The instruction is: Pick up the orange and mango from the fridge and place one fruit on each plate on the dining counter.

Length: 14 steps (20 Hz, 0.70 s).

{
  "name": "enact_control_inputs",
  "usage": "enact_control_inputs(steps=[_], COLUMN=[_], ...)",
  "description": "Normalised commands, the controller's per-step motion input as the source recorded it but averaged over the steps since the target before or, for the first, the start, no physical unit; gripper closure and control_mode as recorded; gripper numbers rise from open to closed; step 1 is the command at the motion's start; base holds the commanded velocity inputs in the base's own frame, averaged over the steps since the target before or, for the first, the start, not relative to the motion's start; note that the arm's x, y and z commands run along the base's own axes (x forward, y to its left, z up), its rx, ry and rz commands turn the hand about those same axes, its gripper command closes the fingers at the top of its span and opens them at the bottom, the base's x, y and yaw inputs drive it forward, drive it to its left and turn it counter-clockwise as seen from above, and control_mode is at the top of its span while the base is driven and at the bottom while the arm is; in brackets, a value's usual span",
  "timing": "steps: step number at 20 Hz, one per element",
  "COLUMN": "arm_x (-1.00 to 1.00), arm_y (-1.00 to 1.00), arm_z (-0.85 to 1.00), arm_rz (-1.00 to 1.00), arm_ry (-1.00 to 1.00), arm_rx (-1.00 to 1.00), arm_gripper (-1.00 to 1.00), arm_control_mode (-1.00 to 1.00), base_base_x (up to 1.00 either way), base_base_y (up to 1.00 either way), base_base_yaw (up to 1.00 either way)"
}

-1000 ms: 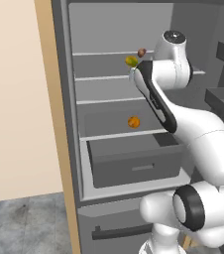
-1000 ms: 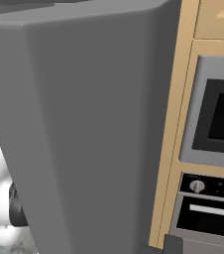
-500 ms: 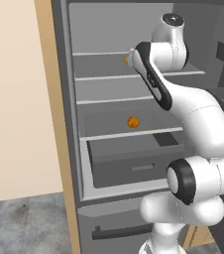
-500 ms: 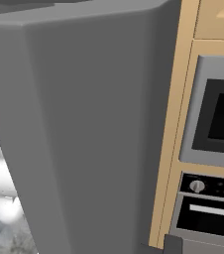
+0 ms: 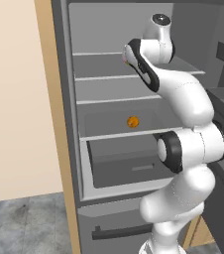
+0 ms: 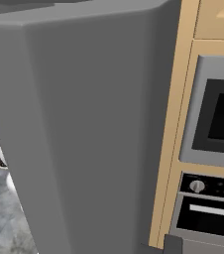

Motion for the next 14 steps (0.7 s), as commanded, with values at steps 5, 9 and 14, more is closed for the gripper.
enact_control_inputs(steps=[5,9,14], arm_x=[0.49,0.63,0.58], arm_y=[0.0,0.0,-0.01], arm_z=[-0.25,-0.23,-0.08], arm_rz=[0.02,0.02,0.01], arm_ry=[-0.1,-0.04,-0.01], arm_rx=[-0.03,0.0,0.0], arm_gripper=[-1.0,-1.0,-1.0], arm_control_mode=[-1.0,-1.0,-1.0], base_base_x=[0.0,0.0,0.0], base_base_y=[0.0,0.0,0.0], base_base_yaw=[0.0,0.0,0.0])
